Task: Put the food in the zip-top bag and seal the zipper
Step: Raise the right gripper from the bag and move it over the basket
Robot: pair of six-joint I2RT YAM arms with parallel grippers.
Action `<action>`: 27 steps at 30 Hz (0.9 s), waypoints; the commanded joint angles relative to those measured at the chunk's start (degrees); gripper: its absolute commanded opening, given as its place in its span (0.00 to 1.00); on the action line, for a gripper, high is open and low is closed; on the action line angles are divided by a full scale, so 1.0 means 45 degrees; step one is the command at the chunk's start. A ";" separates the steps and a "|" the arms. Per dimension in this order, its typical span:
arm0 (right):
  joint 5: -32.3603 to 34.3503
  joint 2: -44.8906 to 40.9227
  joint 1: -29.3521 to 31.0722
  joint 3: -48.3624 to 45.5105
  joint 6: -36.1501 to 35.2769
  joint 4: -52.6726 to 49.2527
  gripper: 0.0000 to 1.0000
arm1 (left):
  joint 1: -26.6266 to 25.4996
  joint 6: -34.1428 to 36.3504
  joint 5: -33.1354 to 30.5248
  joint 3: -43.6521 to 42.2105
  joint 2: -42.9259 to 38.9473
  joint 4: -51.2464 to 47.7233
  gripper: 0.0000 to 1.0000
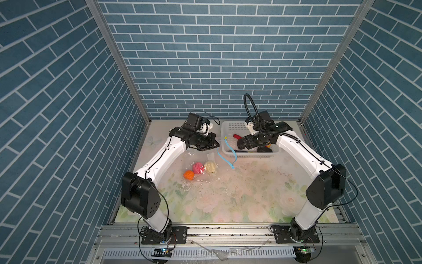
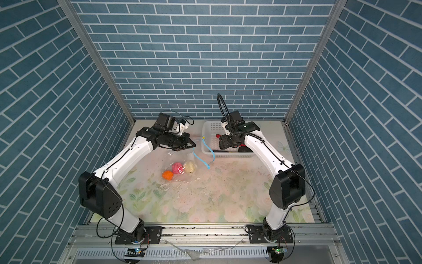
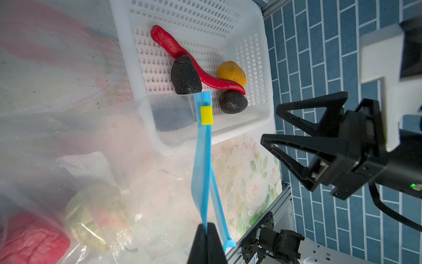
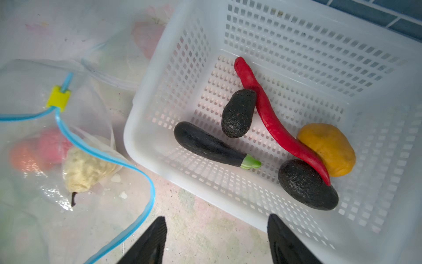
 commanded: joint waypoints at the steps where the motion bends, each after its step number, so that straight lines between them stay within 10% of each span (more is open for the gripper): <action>1: 0.0394 0.0711 -0.0145 0.1320 -0.0472 -0.1728 0.71 | -0.0021 0.0104 0.0054 0.0290 -0.0237 -0.0134 0.00; 27: -0.1033 0.5319 -0.0988 0.6809 0.1088 -0.4180 0.72 | -0.0034 0.0215 -0.0298 0.0124 -0.0202 -0.0421 0.00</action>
